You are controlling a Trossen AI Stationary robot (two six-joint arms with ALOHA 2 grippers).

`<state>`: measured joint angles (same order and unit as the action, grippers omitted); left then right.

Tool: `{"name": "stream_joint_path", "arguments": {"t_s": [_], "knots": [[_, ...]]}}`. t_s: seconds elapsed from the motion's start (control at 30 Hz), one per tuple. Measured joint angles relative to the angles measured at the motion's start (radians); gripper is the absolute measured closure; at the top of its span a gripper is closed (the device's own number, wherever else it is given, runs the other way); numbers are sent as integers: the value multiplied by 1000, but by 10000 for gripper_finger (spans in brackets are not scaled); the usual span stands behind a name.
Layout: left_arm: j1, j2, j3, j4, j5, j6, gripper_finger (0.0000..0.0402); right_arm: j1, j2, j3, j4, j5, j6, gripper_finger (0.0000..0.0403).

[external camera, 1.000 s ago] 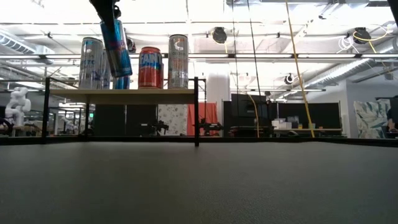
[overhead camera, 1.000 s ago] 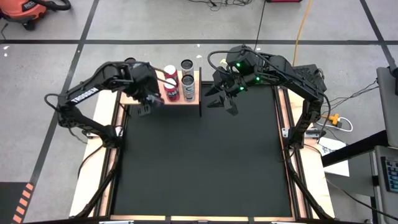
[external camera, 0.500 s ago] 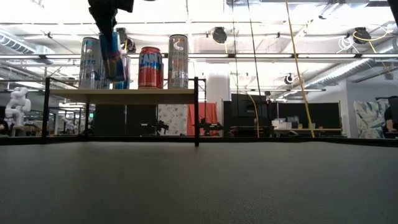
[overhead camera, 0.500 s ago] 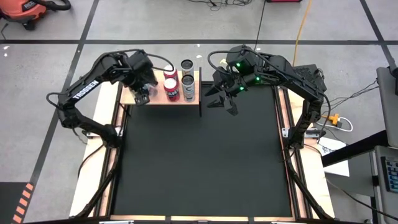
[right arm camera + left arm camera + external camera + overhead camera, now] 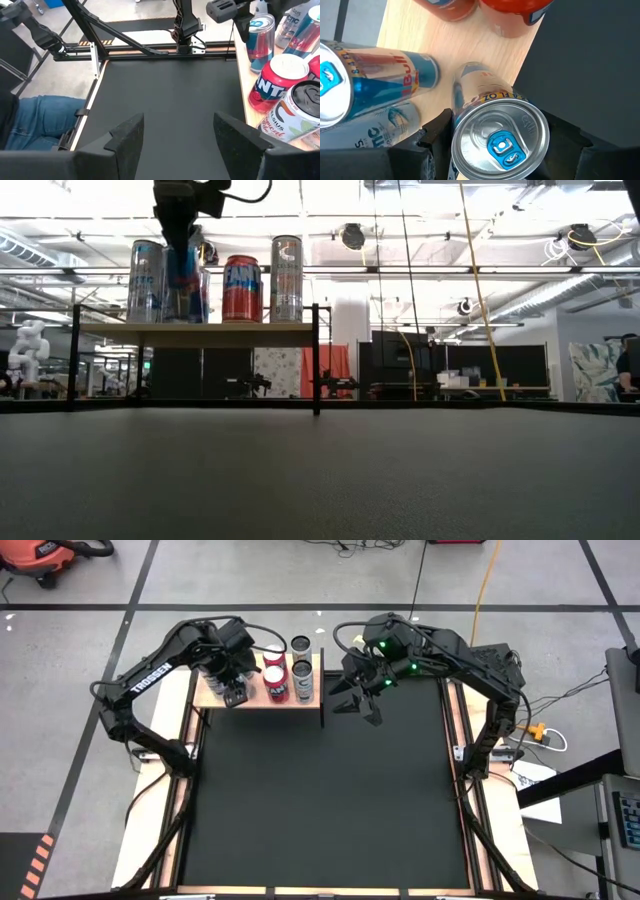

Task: Place canned beverage on shelf
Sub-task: Put the blue soda can aligned with the other blue soda can on the shelf

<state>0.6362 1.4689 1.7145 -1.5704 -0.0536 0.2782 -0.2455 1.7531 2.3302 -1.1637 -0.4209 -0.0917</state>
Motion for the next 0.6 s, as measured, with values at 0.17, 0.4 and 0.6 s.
{"name": "stream_joint_path", "arguments": {"t_s": [0.17, 0.4, 0.6], "knots": [[6, 0, 0, 17, -3, -3, 173, 4, 15, 0, 0, 1, 1, 183], [7, 0, 76, 30, 86, 22, 173, 8, 44, 0, -5, 1, -2, 184], [6, 0, 135, 5, 111, 25, 172, 8, 43, 0, -7, 2, -10, 183]]}}
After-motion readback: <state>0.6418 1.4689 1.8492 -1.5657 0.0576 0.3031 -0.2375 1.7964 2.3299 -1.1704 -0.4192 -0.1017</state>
